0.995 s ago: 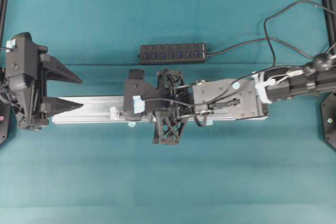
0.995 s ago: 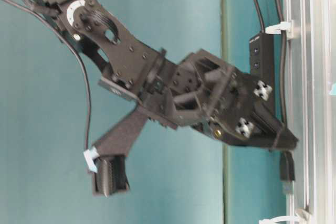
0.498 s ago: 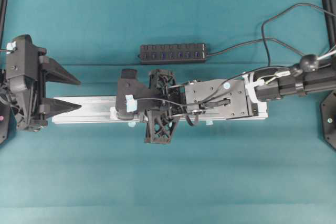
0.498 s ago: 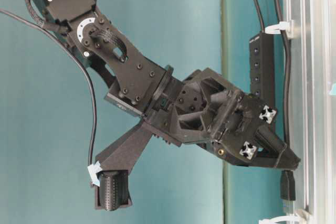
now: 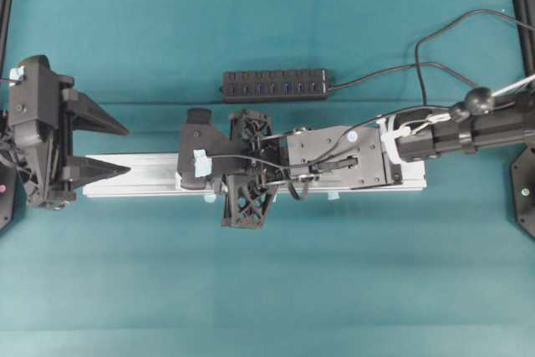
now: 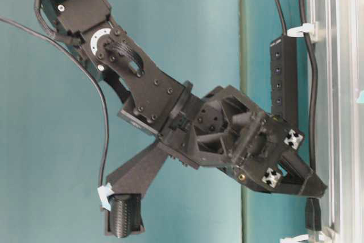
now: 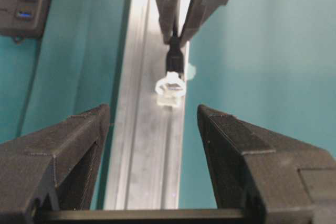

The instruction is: Pass the USB cable through three rings with both arms.

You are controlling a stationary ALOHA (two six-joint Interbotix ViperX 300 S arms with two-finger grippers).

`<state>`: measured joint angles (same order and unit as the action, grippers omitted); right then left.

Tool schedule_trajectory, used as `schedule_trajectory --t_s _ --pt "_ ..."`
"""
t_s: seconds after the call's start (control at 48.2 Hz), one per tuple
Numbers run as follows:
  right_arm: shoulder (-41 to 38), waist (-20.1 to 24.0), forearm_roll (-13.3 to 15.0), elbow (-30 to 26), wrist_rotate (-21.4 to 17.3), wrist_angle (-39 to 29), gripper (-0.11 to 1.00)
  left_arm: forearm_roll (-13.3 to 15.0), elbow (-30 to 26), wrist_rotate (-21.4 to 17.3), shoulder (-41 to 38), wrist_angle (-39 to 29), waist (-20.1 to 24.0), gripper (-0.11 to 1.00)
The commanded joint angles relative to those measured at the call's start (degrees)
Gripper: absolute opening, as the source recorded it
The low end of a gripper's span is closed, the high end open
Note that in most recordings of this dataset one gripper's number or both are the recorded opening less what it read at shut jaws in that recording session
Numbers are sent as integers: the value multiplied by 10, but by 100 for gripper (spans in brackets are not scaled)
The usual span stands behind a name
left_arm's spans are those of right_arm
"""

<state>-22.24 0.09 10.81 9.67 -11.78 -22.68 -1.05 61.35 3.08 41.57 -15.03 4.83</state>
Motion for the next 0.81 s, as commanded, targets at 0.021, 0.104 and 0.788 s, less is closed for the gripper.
schedule_trajectory --t_s 0.021,0.104,0.788 --pt "4 -4 -1 -9 -5 5 -6 -1 -5 -1 -1 5 -1 69" --pt "4 -5 -1 -9 -4 7 -6 -1 -4 -1 1 5 -1 69" --pt "-12 -3 -1 -41 -4 16 -6 -1 7 1 10 6 -1 69"
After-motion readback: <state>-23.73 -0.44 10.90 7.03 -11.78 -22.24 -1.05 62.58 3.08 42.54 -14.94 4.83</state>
